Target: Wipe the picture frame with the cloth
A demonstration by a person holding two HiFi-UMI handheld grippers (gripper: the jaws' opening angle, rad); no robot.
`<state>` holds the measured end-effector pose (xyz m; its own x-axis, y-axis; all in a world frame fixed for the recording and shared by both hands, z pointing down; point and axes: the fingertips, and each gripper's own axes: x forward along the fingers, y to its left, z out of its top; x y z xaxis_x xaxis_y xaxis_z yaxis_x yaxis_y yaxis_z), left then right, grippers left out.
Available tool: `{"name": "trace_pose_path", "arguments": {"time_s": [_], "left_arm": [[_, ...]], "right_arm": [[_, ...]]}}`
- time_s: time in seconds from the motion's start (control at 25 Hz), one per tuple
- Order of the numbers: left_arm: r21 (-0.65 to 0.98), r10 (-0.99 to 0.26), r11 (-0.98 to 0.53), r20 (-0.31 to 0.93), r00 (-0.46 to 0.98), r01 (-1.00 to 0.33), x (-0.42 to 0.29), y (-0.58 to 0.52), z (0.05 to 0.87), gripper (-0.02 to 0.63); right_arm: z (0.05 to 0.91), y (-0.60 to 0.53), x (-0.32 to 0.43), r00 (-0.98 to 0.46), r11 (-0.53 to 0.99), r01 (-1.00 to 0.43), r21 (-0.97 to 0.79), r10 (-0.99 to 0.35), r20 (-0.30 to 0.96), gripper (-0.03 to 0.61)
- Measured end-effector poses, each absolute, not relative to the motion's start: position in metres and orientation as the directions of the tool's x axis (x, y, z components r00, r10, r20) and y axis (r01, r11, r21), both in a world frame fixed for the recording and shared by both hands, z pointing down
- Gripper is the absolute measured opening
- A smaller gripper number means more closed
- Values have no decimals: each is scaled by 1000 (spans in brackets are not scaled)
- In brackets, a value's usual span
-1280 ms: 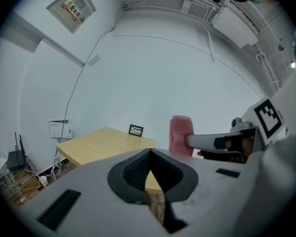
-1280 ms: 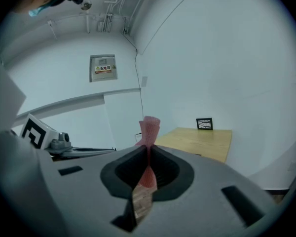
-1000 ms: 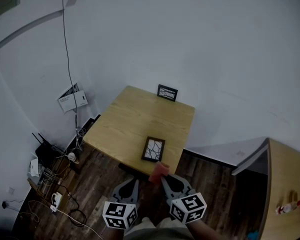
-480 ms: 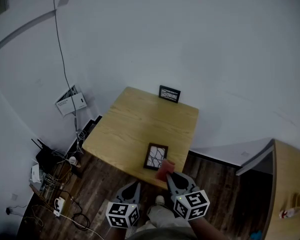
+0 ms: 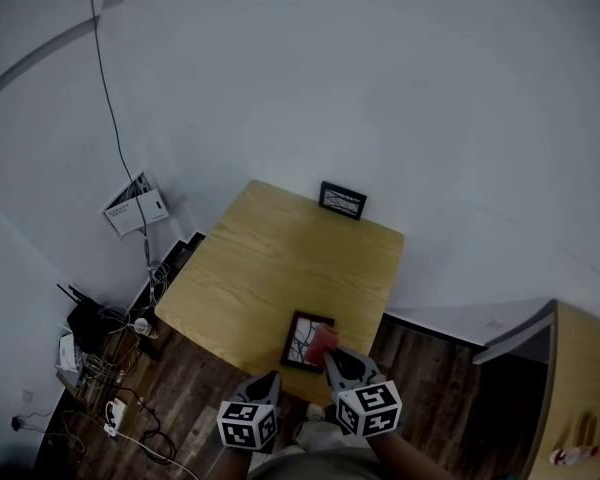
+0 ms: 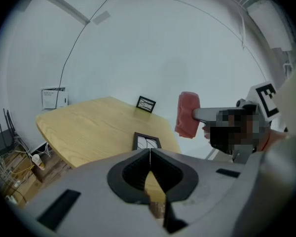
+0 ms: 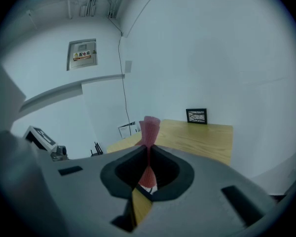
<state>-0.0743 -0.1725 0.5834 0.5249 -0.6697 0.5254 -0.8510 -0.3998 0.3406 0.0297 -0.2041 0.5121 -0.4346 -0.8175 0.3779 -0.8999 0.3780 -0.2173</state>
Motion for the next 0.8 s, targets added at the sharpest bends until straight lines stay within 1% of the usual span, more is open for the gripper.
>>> {"name": "trace_pose_path", "arguments": {"time_s": [0.2,0.44,0.68,0.72,0.76,0.8], "left_arm": [[364,-627,-358,589,510,-860,-66,-199,609,3],[335,-575,-327,672,468,-883,-62,-214,639,5],[348,-549,-278,707,445,-895,-61,-222,654,6],[347,-542,-275,715,442,-897,-61,-222,657,14],[345,-534,-273,722,440,-898,-60,-223,659,41],[345,-527,-272,728,439,-898,-59,-223,662,86]], "right_arm": [[537,-234,29,-461,399,-887,-232,-777,429,17],[568,-253,14,-518,461,-854,-243,-705,484,17],[599,-272,14,-503,428,-863,-268,-676,538,17],[604,-276,15,-494,417,-868,-269,-672,552,17],[610,-279,16,-485,407,-873,-270,-666,567,17],[616,-282,17,-478,399,-876,-270,-658,582,17]]}}
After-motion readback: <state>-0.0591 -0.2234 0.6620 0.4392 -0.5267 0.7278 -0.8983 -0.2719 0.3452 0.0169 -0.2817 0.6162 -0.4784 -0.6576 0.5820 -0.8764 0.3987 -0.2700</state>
